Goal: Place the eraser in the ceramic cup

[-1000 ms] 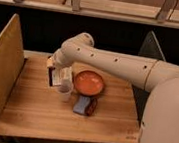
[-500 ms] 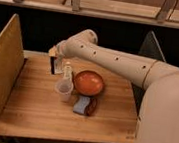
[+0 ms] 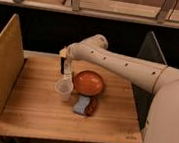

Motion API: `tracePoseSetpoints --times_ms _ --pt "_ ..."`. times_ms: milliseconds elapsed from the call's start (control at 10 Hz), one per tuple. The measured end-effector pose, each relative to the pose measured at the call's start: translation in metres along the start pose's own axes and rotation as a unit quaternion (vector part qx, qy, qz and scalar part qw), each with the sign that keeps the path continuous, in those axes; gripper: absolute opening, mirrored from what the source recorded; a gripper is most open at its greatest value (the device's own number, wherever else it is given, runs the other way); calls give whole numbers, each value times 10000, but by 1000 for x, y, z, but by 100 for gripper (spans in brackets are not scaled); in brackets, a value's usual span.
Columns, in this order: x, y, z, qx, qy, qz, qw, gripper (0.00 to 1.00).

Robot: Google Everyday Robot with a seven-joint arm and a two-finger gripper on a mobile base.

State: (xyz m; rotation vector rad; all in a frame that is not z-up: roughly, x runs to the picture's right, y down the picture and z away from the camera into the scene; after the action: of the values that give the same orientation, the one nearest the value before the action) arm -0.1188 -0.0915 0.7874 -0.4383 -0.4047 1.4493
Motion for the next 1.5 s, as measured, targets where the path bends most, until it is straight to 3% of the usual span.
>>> tracePoseSetpoints --times_ms 900,1500 --pt "57 -10 2 -230 67 553 9982 0" --pt "81 14 14 -545 181 596 9966 0"
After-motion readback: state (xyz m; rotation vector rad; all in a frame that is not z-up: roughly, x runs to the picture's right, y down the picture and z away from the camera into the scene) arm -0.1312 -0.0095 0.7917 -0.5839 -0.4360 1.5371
